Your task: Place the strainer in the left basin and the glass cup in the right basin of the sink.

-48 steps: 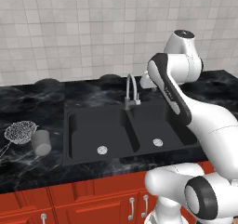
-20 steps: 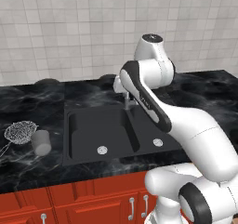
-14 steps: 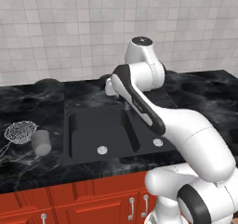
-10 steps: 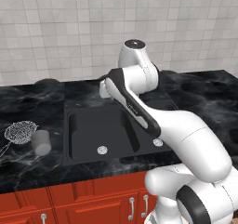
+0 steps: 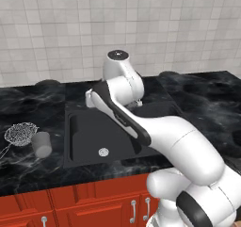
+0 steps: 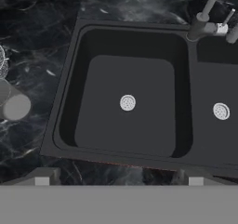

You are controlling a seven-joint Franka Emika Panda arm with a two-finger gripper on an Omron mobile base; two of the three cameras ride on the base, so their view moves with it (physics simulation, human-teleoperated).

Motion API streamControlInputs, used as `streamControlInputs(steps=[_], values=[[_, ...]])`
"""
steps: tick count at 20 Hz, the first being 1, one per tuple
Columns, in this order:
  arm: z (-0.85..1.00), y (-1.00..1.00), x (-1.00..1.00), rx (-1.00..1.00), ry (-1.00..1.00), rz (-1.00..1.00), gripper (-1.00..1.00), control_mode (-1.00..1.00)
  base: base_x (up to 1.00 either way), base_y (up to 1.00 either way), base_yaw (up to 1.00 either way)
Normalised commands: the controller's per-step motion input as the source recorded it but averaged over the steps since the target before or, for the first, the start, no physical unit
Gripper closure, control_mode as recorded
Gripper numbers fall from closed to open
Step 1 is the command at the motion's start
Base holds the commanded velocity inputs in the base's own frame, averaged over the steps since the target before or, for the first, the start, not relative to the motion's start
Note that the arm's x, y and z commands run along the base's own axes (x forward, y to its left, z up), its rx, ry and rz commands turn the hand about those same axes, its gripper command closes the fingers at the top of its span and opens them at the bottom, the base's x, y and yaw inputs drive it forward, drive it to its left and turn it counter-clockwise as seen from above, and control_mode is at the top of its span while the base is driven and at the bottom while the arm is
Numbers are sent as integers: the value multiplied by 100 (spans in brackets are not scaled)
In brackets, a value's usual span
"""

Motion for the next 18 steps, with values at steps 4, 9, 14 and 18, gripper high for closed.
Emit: streamControlInputs(steps=[4, 9, 14, 18], values=[[-20, 50, 0, 0, 0, 0, -100, -100, 0, 0, 0], [-18, 51, 0, 0, 0, 0, -100, -100, 0, 0, 0], [-19, 50, 0, 0, 0, 0, -100, -100, 0, 0, 0], [-25, 48, 3, 0, 2, 0, -100, -100, 0, 0, 0]])
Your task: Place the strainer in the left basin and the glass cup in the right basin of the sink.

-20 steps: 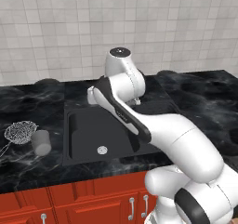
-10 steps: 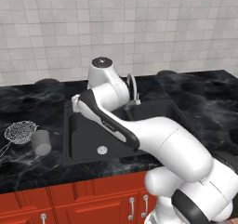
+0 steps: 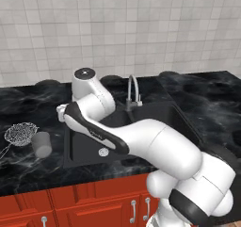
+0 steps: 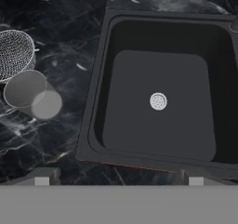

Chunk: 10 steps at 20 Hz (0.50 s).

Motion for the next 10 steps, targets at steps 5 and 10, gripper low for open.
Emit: streamControlInputs(steps=[5, 10], values=[[-26, 45, 2, 0, 2, 0, -100, -100, 0, 0, 0], [-25, 34, 4, 0, 2, 0, -100, -100, 0, 0, 0]])
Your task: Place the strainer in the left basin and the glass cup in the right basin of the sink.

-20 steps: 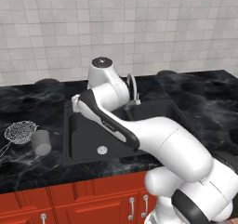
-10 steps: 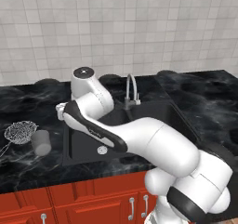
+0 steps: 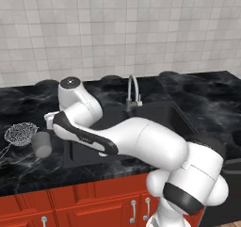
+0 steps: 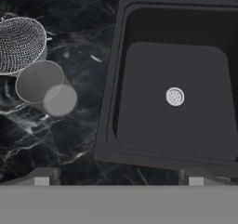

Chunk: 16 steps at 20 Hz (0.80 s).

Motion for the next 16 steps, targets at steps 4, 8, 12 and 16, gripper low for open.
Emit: streamControlInputs(steps=[4, 8, 12, 16], values=[[-25, 27, 8, 0, 3, 0, -100, -100, 0, 0, 0], [-22, 22, 19, 0, 4, 0, -100, -100, 0, 0, 0], [-22, 23, 28, 0, 5, 0, -100, -100, 0, 0, 0], [-16, 25, 35, 0, 5, 0, -100, -100, 0, 0, 0]])
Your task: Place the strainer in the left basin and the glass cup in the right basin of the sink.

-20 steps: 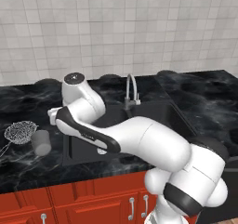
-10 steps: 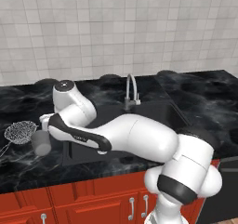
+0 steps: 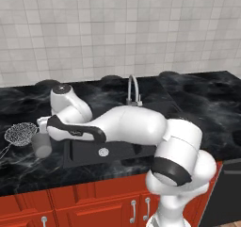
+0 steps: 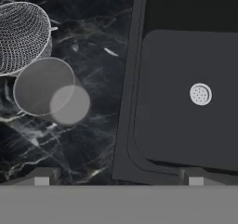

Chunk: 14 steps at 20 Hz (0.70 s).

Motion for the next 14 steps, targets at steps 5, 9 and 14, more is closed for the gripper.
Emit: streamControlInputs(steps=[5, 9, 14], values=[[-11, 28, 36, -1, 5, 0, -100, -100, 0, 0, 0], [-12, 32, 33, -2, 6, 0, -100, -100, 0, 0, 0], [-18, 34, 24, -6, 7, 0, -100, -100, 0, 0, 0]])
